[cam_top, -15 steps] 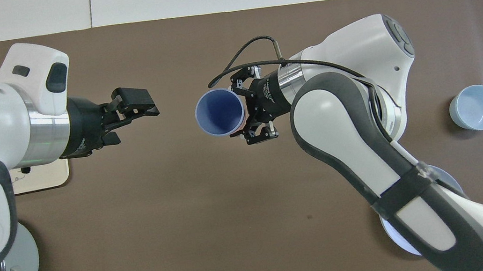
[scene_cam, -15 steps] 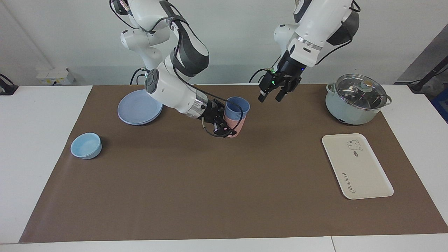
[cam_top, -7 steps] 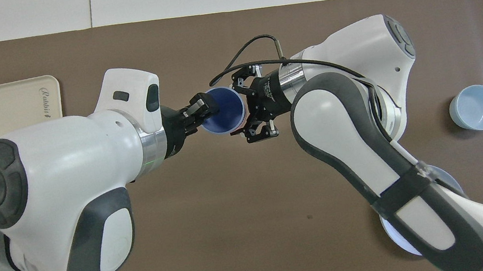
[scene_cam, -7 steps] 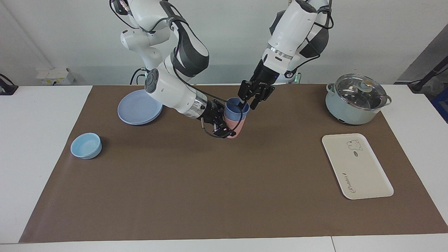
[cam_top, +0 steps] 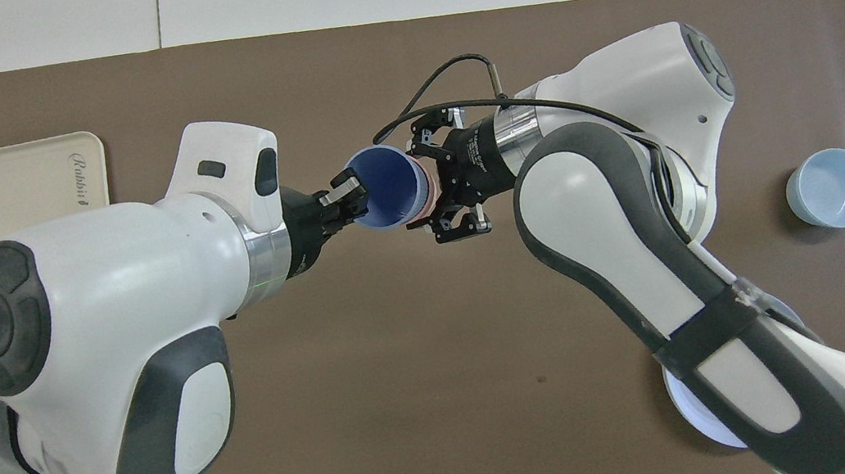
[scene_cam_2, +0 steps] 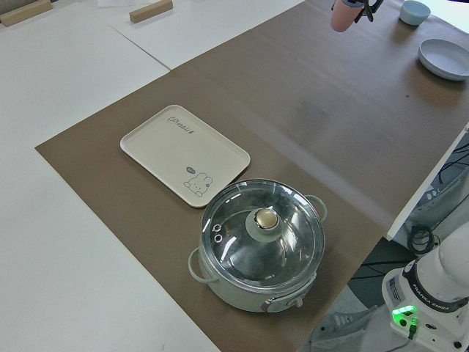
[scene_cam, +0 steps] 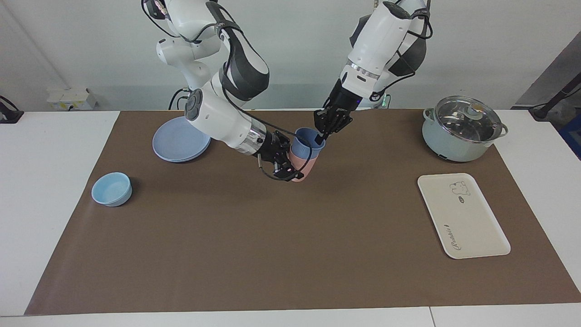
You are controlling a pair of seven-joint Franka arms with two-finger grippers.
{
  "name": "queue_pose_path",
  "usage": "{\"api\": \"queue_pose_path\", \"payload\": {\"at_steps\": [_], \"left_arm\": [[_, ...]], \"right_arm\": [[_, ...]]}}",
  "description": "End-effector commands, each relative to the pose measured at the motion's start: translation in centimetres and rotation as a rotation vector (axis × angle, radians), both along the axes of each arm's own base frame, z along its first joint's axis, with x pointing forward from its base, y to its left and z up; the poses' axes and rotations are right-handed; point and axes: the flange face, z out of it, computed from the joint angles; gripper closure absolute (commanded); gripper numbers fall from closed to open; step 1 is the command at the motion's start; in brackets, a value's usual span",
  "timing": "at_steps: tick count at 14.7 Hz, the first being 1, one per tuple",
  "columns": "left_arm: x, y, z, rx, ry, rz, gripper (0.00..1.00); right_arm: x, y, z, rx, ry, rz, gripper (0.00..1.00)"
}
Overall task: Place cup on tray
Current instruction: 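Lay the blue cup on the white tray with the left gripper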
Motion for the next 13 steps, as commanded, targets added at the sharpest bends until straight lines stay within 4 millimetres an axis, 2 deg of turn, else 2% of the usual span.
{"api": "queue_pose_path", "payload": {"at_steps": [1,4,6,8,9,11,13], "left_arm": [[-0.1,1.5,4.0,-0.016,0.029,0.003,1.0],[1.3,6.8,9.1,0.013,0.067,0.016,1.0],[2.4,11.9,9.7,0.05,0.092,0.007,1.0],[2.5,16.8,10.1,0.087,0.085,-0.041,1.0],[2.7,19.0,9.6,0.102,0.067,-0.059,1.0],[2.3,23.4,6.2,0.144,0.047,-0.12,1.0],[0.8,28.5,1.4,0.221,-0.001,-0.187,1.0]], "right_arm": [[-0.4,-0.4,0.2,0.016,0.003,-0.012,1.0],[0.3,-1.9,0.1,0.014,-0.002,-0.033,1.0],[1.5,-4.7,-0.1,0.014,-0.003,-0.068,1.0],[2.6,-8.3,-0.6,0.021,0.017,-0.106,1.0],[2.9,-10.4,-1.2,0.04,0.055,-0.125,1.0],[3.3,-16.2,-3.6,0.082,0.136,-0.218,1.0],[3.0,-20.8,-6.0,0.084,0.144,-0.242,1.0]]}}
